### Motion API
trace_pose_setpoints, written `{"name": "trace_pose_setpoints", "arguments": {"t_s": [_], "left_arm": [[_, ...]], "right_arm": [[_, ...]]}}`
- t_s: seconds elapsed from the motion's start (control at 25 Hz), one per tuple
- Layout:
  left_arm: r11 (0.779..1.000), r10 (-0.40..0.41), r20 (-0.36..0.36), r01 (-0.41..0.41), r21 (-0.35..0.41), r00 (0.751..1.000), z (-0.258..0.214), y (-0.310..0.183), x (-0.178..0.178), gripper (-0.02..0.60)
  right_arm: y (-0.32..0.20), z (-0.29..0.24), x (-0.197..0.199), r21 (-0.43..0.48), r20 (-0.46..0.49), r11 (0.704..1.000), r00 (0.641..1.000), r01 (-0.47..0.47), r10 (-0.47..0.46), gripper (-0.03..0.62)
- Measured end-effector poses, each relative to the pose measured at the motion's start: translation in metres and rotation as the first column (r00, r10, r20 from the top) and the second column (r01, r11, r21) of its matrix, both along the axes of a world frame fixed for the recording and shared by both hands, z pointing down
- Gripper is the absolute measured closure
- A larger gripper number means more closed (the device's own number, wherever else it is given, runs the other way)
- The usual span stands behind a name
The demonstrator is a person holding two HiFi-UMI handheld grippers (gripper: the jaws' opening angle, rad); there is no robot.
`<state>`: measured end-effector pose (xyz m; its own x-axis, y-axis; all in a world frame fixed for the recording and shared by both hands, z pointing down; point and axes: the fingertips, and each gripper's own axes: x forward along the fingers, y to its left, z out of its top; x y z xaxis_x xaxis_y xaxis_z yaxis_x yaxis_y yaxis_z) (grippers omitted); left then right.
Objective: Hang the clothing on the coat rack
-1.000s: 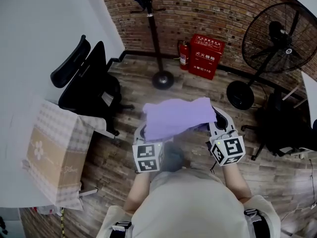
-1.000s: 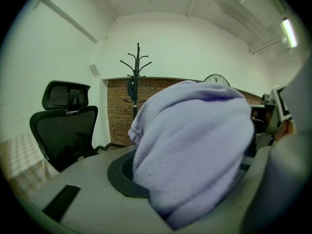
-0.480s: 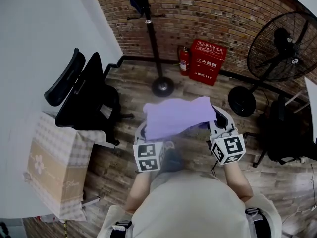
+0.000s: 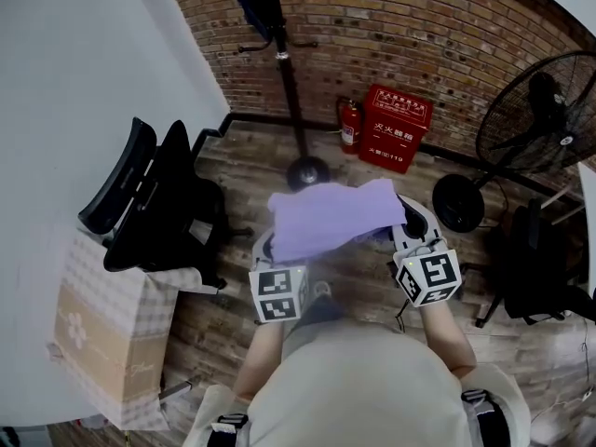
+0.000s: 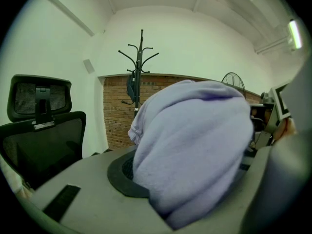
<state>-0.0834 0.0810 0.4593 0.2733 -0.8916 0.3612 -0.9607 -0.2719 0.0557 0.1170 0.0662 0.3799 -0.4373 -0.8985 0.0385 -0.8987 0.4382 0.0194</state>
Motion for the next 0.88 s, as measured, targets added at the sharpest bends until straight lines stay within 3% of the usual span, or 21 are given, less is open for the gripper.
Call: {"name": "trace_pose_setpoints", "arguments": {"t_s": [0.88], "left_arm": [[0.998,0.065,0.008,-0.065,0.024,0.998,0.001,-0.157,-0.049,0.468]], "right_arm": [[-0.143,0.002,-0.049,0.02,0.012,0.997,0.998,-0.069,0.068,0.572]]}}
